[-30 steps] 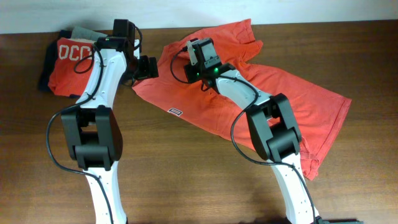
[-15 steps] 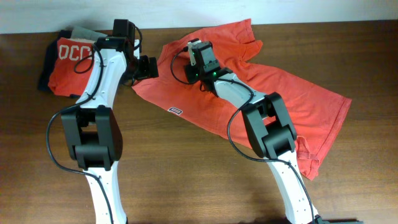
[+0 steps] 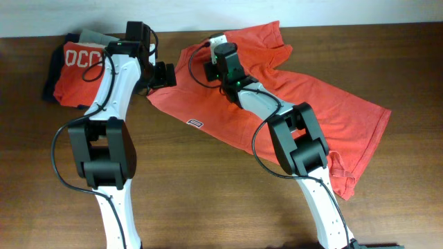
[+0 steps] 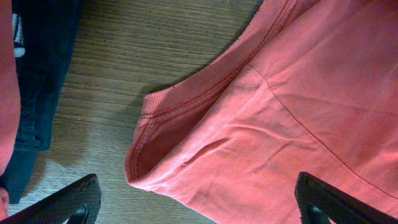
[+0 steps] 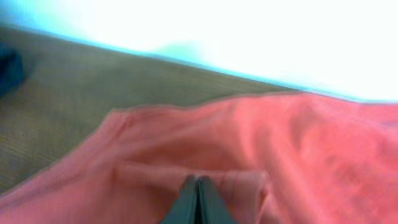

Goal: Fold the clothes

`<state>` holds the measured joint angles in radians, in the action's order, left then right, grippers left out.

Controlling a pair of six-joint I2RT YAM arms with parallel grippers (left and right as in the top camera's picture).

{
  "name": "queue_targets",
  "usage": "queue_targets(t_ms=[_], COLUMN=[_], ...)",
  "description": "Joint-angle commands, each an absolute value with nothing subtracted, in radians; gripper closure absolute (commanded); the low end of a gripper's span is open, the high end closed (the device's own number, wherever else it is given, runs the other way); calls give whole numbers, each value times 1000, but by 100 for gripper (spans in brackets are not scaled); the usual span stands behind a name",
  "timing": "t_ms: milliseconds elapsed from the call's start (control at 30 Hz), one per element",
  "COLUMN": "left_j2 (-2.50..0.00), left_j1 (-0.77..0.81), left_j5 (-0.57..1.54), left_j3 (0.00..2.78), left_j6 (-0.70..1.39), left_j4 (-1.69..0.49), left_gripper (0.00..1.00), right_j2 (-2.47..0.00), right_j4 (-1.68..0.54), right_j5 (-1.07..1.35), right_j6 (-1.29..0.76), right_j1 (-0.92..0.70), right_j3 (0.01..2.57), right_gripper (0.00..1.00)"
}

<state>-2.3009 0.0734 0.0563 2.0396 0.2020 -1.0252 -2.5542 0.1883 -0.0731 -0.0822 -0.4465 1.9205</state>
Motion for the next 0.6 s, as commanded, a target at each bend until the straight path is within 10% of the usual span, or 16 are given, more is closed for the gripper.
queue_targets(t_ms=[0, 267, 567], left_j2=[-2298, -2298, -2298], left_j1=[76, 76, 76], left_j5=[64, 64, 64], left_j3=[2043, 2043, 2043], left_j6=[193, 193, 193], left_j4=[-1026, -1026, -1026], left_gripper=[1, 1, 1], right_j2=[-2568, -2544, -2510], right_j4=[262, 337, -509], right_j5=[-183, -205, -20], right_j6=[-93, -82, -82], right_j1=[-439, -383, -344], right_j3=[1934, 2031, 2512], right_gripper=[96, 95, 86])
